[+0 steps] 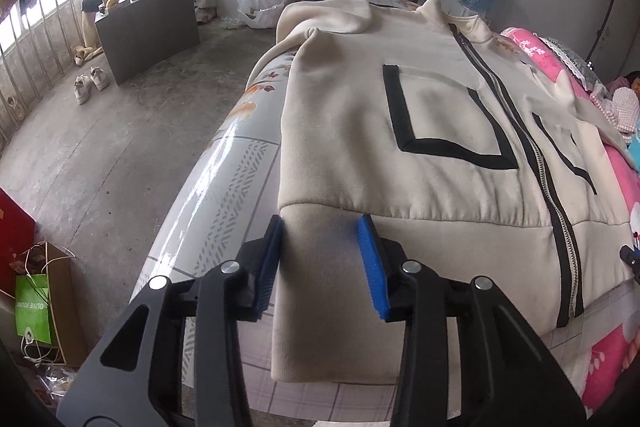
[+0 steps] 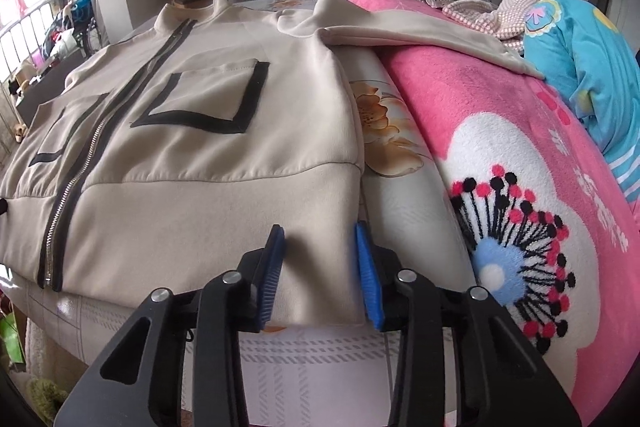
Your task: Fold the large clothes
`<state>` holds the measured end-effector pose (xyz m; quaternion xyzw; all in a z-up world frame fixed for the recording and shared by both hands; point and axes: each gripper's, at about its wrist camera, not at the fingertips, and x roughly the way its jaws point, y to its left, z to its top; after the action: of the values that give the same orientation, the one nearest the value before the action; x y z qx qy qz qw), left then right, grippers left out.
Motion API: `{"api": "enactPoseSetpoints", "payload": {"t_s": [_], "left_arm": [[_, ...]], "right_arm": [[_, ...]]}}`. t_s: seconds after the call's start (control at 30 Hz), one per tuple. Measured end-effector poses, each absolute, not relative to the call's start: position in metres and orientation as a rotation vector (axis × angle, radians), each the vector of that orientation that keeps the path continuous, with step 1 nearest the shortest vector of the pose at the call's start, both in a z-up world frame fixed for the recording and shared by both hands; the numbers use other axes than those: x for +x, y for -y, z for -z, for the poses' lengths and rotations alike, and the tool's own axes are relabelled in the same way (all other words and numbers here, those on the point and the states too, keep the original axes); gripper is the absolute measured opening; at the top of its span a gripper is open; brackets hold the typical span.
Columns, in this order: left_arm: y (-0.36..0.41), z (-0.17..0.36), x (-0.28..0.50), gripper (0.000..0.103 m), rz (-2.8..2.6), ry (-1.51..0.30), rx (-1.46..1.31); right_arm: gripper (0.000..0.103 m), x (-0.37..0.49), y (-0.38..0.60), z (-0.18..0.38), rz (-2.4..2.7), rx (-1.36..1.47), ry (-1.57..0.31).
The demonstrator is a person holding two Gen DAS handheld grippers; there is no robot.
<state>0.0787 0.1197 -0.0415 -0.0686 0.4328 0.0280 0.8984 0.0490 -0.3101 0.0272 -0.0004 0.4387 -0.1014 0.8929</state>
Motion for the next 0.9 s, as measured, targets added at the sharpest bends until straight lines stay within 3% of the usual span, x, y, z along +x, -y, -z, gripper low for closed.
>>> {"api": "enactPoseSetpoints", "payload": {"t_s": [0.1, 0.17, 0.27, 0.6, 0.9], "left_arm": [[-0.117, 0.042, 0.081, 0.03, -0.072, -0.888, -0.122], [-0.115, 0.04, 0.082, 0.018, -0.087, -0.889, -0.107], [-0.116, 0.032, 0.08, 0.006, -0.079, -0.877, -0.097], [-0.115, -0.006, 0.055, 0.004, -0.004, -0.787, -0.054], [-0.134, -0.01, 0.012, 0.004, 0.024, -0.837, -0.089]], "right_arm": [[0.022, 0.054, 0.313, -0.026, 0.214, -0.002, -0.901], [0.011, 0.057, 0.314, -0.027, 0.211, -0.006, -0.899], [0.006, 0.054, 0.312, -0.038, 0.199, 0.005, -0.881], [0.006, 0.023, 0.301, -0.072, 0.173, -0.004, -0.813], [0.006, -0.032, 0.296, -0.076, 0.17, -0.004, -0.869]]}}
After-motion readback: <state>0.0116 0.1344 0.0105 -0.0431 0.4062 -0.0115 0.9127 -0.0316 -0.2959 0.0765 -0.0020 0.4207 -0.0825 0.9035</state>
